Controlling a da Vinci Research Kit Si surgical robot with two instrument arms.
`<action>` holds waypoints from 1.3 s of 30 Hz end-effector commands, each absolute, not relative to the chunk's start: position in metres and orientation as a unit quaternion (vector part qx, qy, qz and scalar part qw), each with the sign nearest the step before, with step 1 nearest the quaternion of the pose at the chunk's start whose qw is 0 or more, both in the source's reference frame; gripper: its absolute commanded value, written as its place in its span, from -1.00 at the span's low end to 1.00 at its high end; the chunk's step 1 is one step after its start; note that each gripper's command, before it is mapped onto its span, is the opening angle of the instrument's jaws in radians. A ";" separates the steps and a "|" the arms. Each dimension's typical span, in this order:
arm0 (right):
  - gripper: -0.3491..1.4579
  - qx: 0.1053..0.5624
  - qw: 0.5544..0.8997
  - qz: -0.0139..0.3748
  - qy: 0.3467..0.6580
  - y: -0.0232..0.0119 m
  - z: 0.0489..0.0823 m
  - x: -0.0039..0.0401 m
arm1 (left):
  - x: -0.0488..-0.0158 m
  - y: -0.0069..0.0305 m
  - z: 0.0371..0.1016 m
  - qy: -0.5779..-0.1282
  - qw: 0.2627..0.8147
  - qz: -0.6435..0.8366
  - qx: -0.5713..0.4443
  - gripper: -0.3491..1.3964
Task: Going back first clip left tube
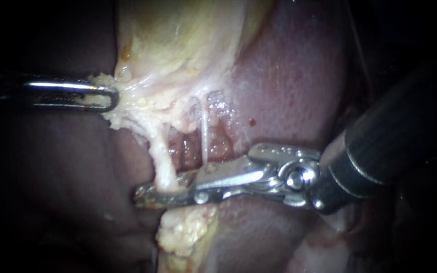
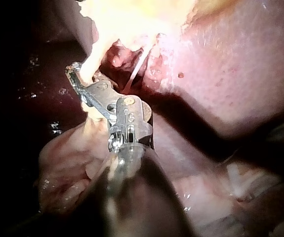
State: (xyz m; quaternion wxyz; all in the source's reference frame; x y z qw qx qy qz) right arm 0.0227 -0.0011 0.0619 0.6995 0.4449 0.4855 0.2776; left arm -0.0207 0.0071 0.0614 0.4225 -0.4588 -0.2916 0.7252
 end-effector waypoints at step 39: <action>-0.06 0.309 0.734 0.211 0.566 -0.0023 0.0699 0.0207 | -0.0207 0.0068 0.0611 -0.291 0.423 0.725 -0.459 -1.00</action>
